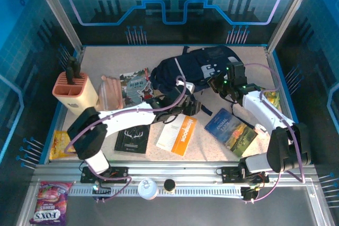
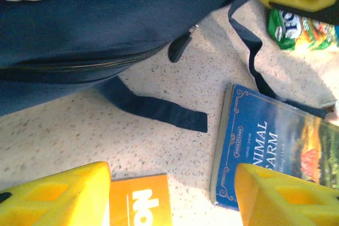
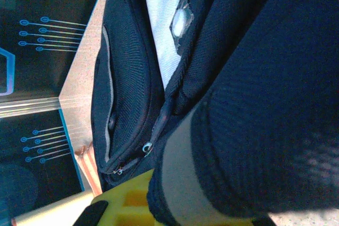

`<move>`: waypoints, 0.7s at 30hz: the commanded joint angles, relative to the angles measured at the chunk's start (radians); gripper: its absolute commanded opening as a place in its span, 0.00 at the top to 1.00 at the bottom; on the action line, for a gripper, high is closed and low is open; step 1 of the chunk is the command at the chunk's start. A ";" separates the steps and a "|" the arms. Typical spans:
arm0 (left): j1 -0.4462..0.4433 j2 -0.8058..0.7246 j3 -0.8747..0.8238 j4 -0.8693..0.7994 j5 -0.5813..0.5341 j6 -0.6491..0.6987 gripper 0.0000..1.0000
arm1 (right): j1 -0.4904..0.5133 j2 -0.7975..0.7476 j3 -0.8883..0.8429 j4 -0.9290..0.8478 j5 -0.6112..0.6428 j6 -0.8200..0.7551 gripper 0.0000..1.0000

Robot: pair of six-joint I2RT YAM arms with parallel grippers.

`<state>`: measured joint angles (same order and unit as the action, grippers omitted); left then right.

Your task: Pack the student bag

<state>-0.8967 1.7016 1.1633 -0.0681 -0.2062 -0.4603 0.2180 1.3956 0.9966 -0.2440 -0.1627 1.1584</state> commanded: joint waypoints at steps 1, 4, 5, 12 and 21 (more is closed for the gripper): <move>-0.004 0.059 0.076 0.095 -0.058 0.052 0.40 | 0.026 -0.012 0.070 -0.006 -0.076 0.040 1.00; -0.005 0.101 0.109 0.142 -0.078 0.054 0.46 | 0.029 -0.011 0.087 -0.014 -0.087 0.059 1.00; -0.005 0.112 0.118 0.160 -0.079 0.054 0.47 | 0.028 -0.011 0.092 -0.017 -0.091 0.065 1.00; -0.004 0.179 0.229 0.106 -0.177 0.014 0.56 | 0.031 -0.005 0.149 -0.078 -0.101 0.094 1.00; 0.017 0.214 0.303 -0.005 -0.212 -0.055 0.63 | 0.032 0.013 0.207 -0.127 -0.114 0.111 1.00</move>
<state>-0.8963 1.8973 1.4364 -0.0315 -0.3786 -0.4824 0.2272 1.4139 1.1522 -0.3672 -0.1917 1.2434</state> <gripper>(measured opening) 0.383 0.057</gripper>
